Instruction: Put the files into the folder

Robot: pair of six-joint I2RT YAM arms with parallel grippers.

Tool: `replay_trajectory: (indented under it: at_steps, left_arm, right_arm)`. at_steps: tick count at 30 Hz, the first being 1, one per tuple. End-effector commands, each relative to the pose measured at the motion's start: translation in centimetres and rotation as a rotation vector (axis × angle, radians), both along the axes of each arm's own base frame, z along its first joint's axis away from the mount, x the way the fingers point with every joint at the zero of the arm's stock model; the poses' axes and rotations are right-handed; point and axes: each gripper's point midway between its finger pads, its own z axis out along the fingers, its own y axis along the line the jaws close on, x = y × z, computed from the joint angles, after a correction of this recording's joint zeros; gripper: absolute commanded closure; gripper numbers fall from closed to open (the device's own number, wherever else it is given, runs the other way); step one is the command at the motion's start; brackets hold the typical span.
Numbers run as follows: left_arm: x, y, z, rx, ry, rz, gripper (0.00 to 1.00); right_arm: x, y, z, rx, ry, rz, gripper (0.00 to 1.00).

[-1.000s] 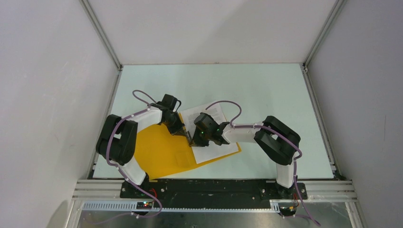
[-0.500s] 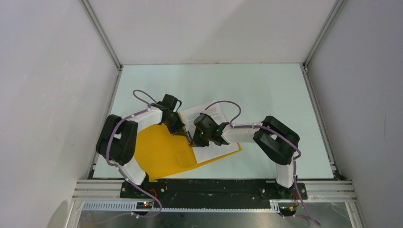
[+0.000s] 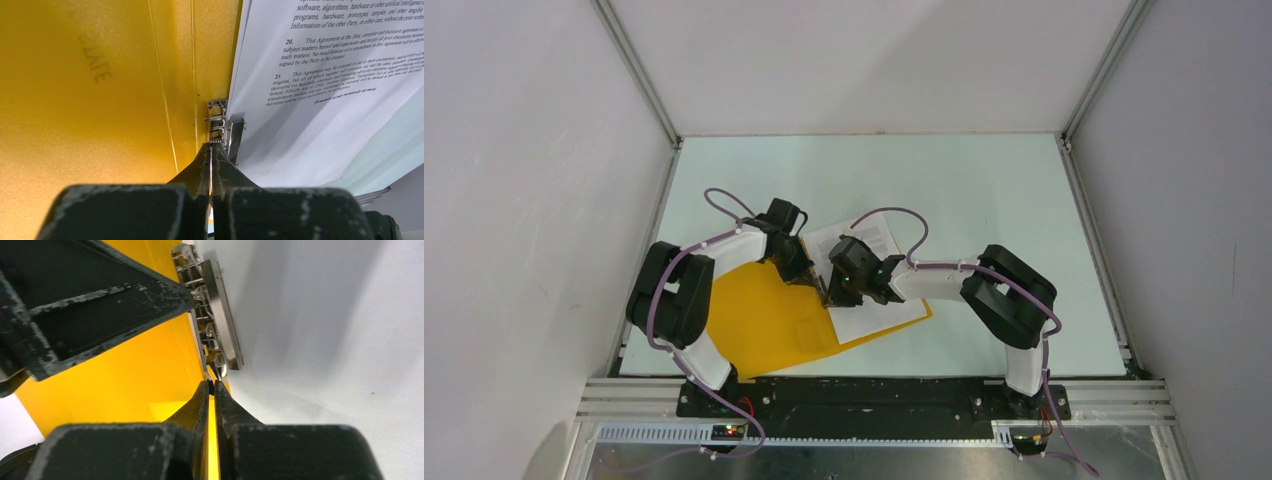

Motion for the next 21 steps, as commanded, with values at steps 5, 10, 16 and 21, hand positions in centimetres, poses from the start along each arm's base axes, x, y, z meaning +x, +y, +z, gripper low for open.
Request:
replay_trajectory:
  at_steps: [5,10,16,21]
  left_arm:
    - [-3.3,4.9,-4.2,0.271,0.098,-0.034,1.0]
    - [-2.7,4.9,-3.5,0.273,0.07,-0.039,1.0]
    - [-3.1,5.0,-4.0,0.276,0.094,-0.039,1.0]
    - [-3.5,5.1,-4.3,0.279,0.108,-0.041,1.0]
  right_arm:
    - [-1.5,-4.4,-2.9,-0.209,0.039,0.011,0.98]
    - [-1.4,-5.0,-3.5,-0.24,0.036,0.0,1.0]
    - [-1.8,-6.8,-5.9,-0.34,0.063,-0.017,1.0]
    - [-2.1,-7.4,-6.7,-0.37,0.07,-0.023,1.0]
